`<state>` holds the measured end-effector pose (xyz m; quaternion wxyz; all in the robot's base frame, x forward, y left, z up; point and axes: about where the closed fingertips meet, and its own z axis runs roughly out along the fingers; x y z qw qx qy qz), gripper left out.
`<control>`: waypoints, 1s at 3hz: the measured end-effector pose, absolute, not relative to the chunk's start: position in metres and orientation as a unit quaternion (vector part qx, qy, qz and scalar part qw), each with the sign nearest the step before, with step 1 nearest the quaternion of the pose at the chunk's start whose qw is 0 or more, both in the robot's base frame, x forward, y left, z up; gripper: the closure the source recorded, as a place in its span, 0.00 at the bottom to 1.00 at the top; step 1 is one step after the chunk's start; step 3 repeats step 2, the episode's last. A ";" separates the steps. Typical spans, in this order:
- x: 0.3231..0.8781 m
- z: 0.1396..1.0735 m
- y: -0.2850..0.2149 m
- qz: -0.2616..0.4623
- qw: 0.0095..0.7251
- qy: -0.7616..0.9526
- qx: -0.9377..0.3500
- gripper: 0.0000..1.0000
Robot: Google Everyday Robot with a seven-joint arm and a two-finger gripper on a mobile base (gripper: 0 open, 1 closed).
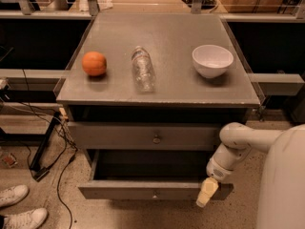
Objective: Open middle drawer
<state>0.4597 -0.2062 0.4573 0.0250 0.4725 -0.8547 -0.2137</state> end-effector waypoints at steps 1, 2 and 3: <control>0.450 0.478 -0.225 -0.197 -0.015 -0.874 0.443 0.00; 0.428 0.514 -0.260 -0.146 -0.063 -0.905 0.395 0.00; 0.428 0.514 -0.260 -0.146 -0.063 -0.905 0.395 0.00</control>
Offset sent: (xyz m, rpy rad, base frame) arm -0.0693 -0.1060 0.1176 -0.1571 -0.3412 -0.3996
